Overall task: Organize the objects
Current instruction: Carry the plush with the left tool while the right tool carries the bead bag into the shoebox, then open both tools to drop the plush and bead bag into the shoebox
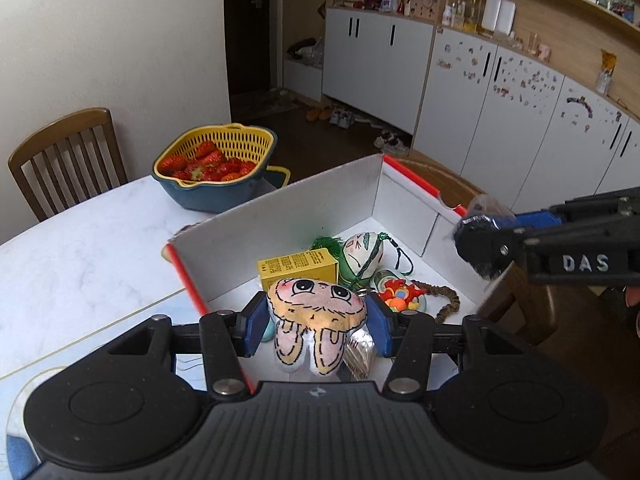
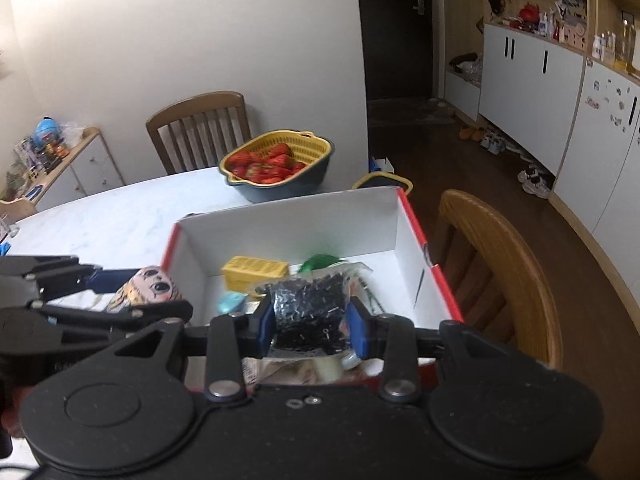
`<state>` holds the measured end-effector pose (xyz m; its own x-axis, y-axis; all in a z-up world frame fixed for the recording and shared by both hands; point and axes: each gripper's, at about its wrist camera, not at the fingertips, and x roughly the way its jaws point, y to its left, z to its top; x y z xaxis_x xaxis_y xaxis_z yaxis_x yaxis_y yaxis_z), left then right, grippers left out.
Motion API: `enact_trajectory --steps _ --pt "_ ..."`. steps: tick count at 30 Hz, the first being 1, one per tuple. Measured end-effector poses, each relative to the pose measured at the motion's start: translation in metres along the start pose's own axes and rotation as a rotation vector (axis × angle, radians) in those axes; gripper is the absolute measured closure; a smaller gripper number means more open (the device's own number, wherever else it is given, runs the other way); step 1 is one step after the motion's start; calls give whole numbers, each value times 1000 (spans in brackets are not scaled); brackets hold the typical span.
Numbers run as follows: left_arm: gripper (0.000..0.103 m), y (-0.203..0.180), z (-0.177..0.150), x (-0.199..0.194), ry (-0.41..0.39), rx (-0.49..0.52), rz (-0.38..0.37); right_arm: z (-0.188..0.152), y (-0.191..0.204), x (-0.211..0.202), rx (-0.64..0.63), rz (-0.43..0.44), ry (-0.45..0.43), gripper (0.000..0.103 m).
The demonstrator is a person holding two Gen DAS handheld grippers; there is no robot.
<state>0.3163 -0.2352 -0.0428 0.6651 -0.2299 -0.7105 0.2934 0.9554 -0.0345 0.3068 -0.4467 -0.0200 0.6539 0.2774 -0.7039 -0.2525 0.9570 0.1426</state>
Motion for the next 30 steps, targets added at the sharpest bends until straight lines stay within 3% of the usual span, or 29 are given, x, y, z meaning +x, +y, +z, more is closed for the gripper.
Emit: enact_trajectory --steps 16,30 --pt "52 -14 6 79 164 44 33 8 -26 97 -7 -67 181 68" --pt "51 -13 -2 99 225 49 23 0 -28 113 -26 -73 232 63"
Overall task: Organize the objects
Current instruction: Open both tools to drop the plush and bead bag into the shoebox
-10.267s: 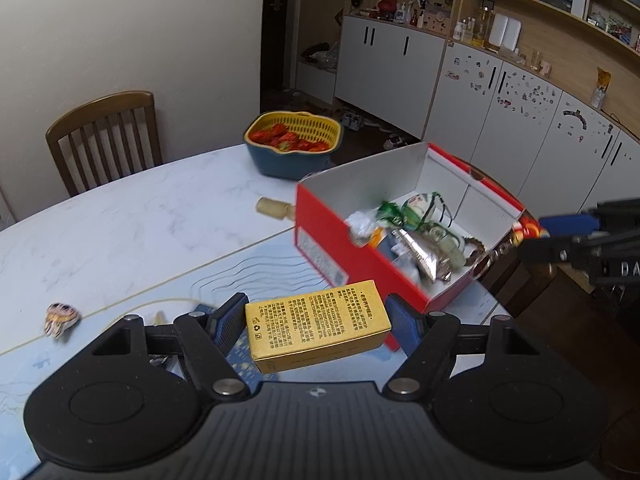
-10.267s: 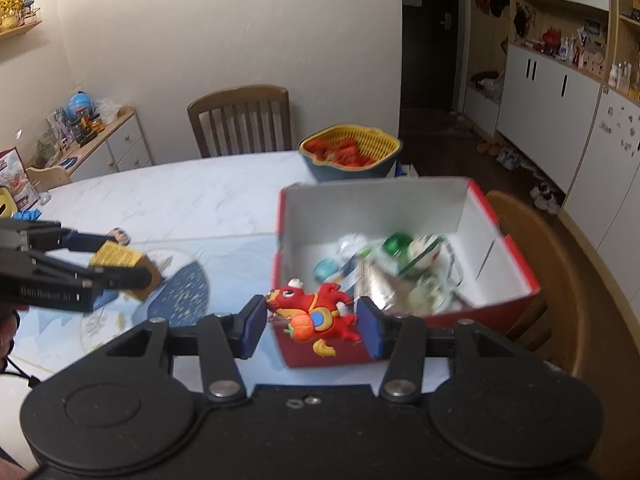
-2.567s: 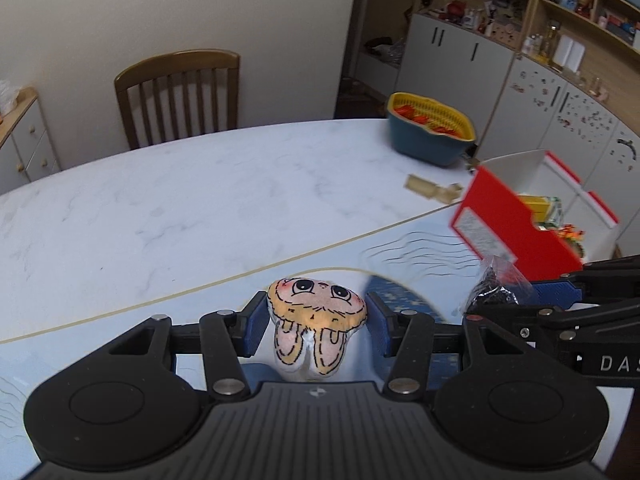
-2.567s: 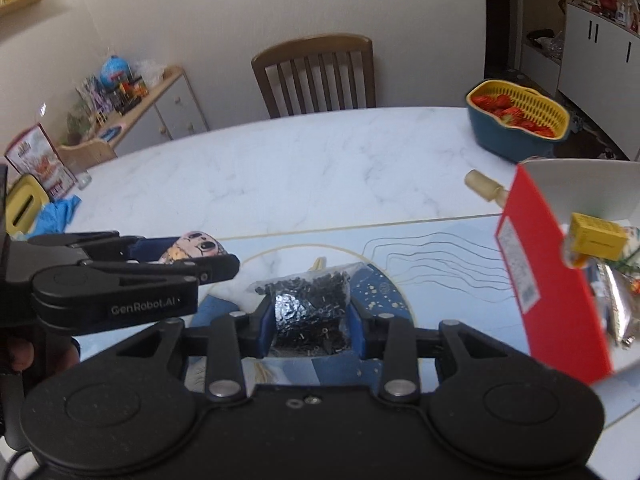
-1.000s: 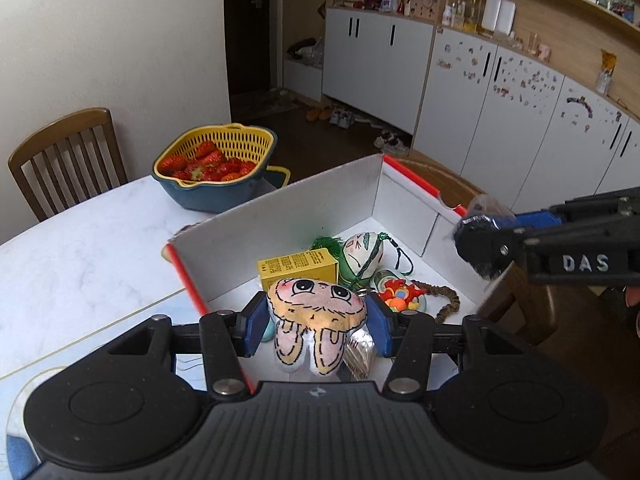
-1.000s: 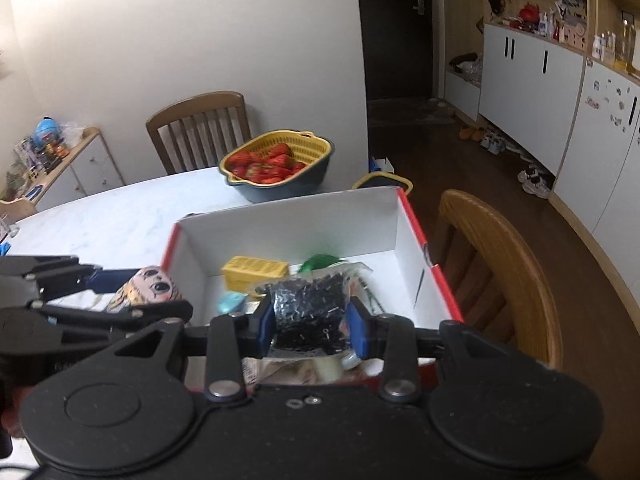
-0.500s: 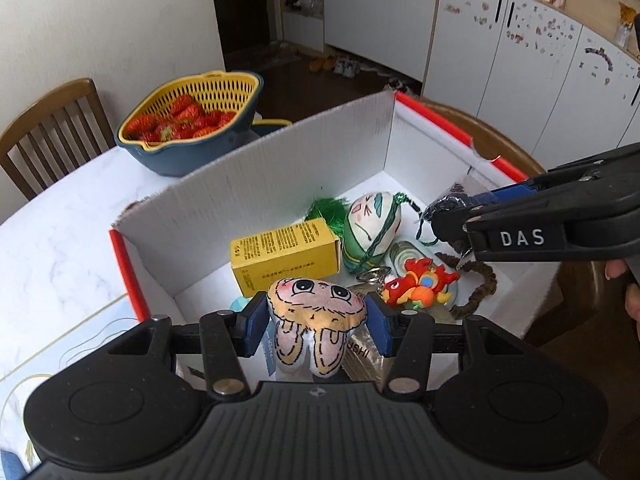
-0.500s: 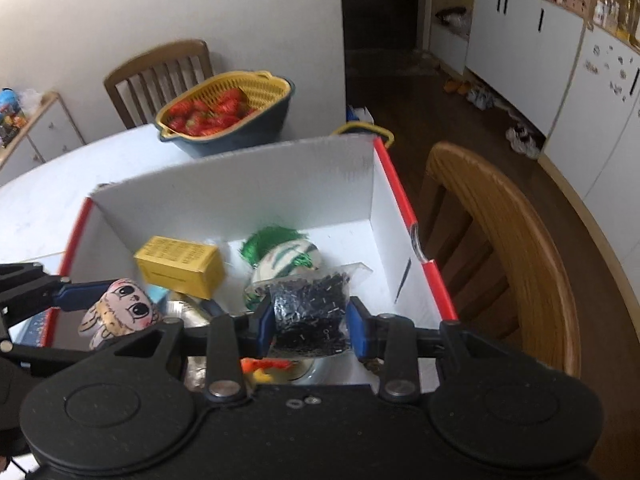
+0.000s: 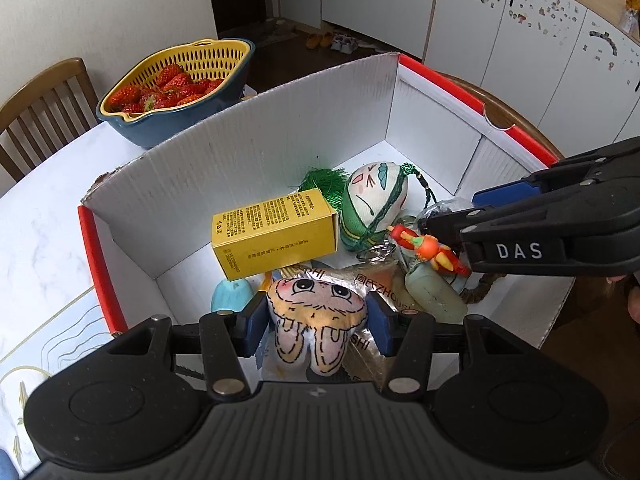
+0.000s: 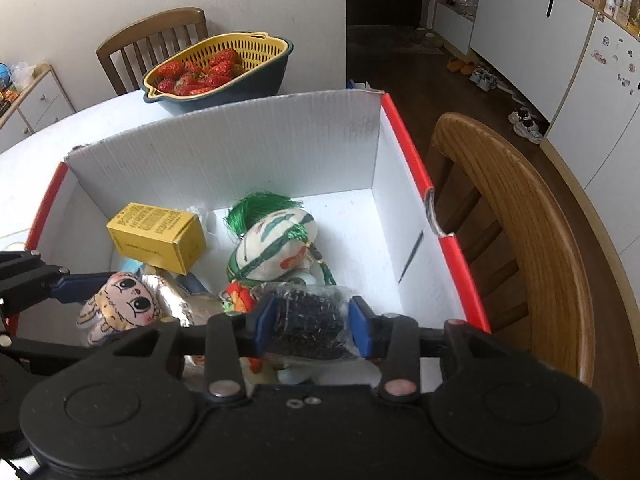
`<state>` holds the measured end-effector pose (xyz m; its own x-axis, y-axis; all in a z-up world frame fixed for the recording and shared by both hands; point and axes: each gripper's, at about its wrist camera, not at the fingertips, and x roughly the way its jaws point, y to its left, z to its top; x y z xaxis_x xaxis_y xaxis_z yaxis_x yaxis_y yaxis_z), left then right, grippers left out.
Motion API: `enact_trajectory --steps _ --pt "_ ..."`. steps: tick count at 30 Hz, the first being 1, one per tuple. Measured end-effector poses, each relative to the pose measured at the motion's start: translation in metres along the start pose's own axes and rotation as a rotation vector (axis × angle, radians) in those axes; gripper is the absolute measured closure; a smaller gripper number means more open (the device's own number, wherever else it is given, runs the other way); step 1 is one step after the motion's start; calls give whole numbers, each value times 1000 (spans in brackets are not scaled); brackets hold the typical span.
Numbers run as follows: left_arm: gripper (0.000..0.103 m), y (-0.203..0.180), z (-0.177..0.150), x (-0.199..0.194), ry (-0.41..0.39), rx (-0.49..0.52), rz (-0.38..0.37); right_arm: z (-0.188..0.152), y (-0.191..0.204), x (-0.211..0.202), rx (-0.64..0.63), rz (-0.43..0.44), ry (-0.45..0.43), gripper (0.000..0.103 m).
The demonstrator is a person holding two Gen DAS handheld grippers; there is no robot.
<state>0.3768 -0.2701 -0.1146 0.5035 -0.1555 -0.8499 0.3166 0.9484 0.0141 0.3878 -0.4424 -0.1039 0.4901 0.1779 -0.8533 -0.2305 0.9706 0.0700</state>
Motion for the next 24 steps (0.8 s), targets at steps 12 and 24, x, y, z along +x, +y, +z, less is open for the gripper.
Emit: enact_trajectory --steps 12,24 --pt "37 -4 -1 -12 -48 20 20 -3 7 -21 -32 3 -44 48" --pt "32 5 -10 -55 -151 -1 -29 -12 21 -59 -50 23 -139 42"
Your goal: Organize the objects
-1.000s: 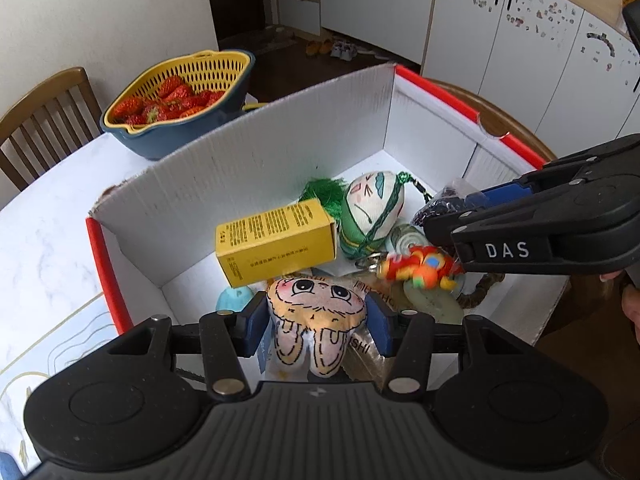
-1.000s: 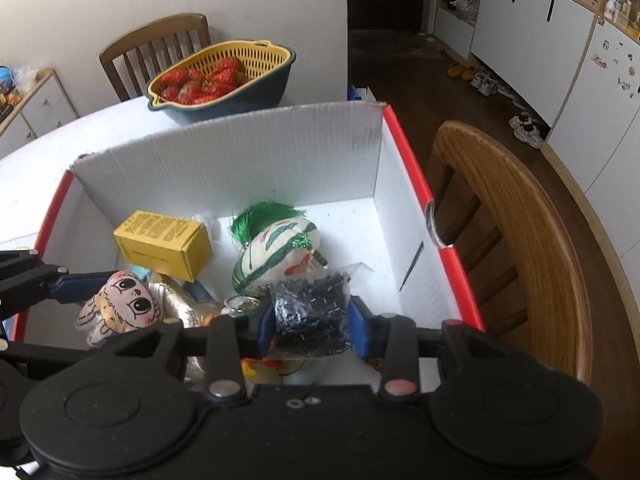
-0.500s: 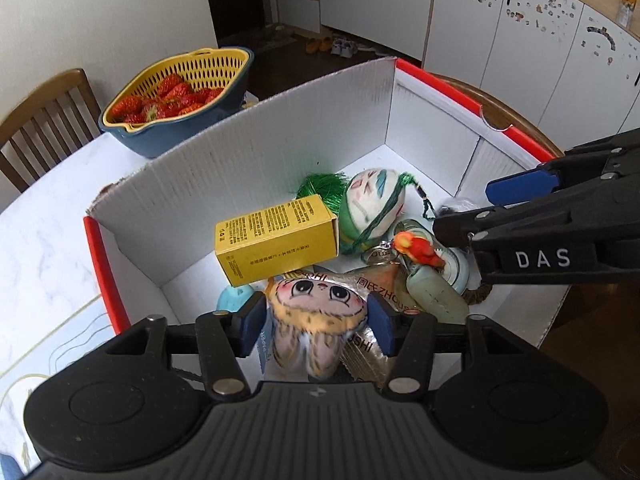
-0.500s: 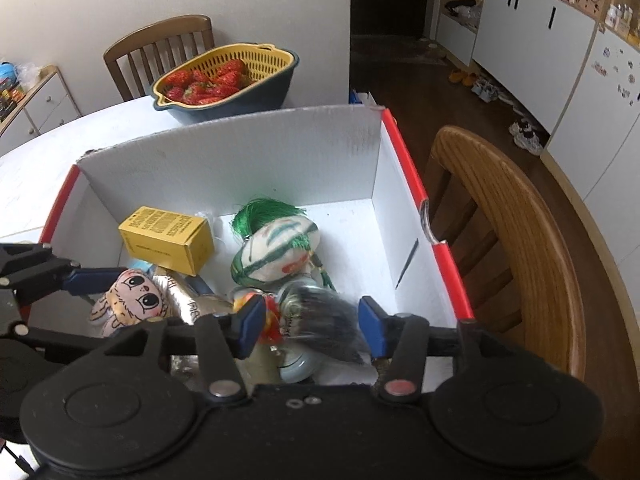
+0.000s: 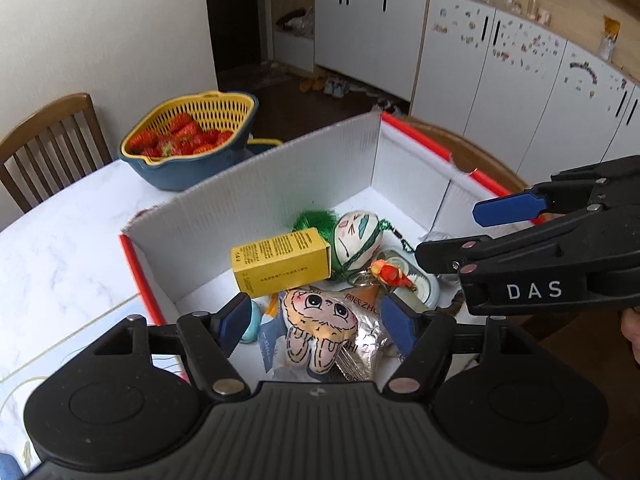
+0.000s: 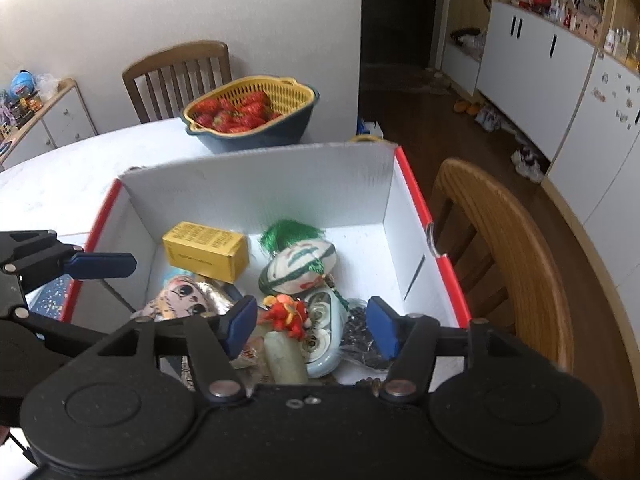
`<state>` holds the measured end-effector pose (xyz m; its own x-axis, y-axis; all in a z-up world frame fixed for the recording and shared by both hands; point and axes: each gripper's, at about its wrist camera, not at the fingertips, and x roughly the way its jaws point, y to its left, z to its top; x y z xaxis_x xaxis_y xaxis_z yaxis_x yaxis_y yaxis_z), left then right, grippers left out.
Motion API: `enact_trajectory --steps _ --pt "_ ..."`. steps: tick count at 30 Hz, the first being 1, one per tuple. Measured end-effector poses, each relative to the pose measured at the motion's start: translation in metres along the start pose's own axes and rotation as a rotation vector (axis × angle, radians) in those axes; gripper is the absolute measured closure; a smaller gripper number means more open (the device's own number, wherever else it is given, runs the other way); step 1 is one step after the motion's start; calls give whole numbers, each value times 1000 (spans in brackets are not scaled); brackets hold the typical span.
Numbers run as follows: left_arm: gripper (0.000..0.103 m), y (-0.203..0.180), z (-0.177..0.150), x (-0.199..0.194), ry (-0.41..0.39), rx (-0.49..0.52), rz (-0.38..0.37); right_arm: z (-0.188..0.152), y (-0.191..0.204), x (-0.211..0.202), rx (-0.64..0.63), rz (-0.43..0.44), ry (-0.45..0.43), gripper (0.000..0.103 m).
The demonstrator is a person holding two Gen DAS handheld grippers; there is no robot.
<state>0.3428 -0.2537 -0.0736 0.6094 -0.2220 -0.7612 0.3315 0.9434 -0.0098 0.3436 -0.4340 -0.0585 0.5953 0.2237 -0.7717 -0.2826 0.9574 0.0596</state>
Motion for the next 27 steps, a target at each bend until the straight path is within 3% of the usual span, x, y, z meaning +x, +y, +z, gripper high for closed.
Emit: enact_trajectory --steps 5,21,24,27 --pt "24 7 -3 -24 -43 -15 -10 -1 7 -22 17 31 -64 34" --pt "17 44 -23 -94 -119 -64 -67 -21 44 -87 30 102 -248 12" --pt "13 51 -28 -106 -139 -70 -71 -25 54 -102 17 109 -287 6" --pt "2 58 -30 -118 -162 -80 -72 -30 64 -115 15 114 -319 1"
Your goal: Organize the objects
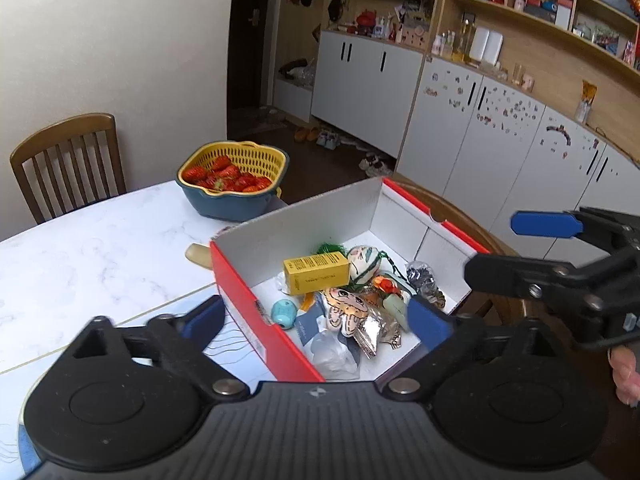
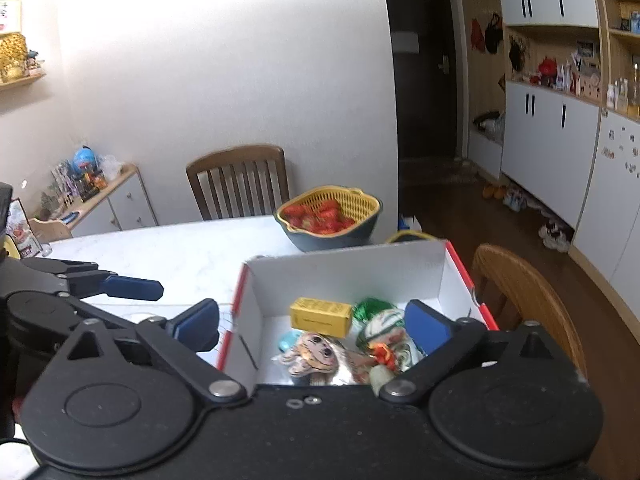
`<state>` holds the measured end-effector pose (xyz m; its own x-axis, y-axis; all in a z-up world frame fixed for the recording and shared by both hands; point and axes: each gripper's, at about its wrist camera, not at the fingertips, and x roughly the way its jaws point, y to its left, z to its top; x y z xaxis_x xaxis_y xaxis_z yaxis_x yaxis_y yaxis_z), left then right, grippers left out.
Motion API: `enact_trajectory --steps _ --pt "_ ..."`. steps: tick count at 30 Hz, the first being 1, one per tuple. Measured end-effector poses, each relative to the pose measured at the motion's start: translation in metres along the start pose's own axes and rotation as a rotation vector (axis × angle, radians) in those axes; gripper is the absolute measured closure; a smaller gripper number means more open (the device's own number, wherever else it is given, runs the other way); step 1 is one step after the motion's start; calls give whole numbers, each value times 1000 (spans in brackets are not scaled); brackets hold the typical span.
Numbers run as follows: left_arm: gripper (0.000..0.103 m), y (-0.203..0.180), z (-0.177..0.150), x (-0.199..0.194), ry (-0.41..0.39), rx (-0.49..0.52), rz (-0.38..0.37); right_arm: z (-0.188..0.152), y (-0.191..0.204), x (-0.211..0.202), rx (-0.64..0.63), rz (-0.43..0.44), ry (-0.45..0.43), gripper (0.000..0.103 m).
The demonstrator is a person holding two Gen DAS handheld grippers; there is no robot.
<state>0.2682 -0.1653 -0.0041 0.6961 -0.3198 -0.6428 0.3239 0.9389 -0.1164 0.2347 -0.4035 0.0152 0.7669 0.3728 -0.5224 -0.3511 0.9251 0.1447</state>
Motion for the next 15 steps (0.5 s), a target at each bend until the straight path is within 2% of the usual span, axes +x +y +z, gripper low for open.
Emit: enact_trajectory --steps 7,15 --pt "0 13 -3 -23 -42 3 17 -6 25 -23 1 15 -58 1" --pt "0 25 -11 -55 -97 27 5 -14 50 -38 22 -10 -79 1"
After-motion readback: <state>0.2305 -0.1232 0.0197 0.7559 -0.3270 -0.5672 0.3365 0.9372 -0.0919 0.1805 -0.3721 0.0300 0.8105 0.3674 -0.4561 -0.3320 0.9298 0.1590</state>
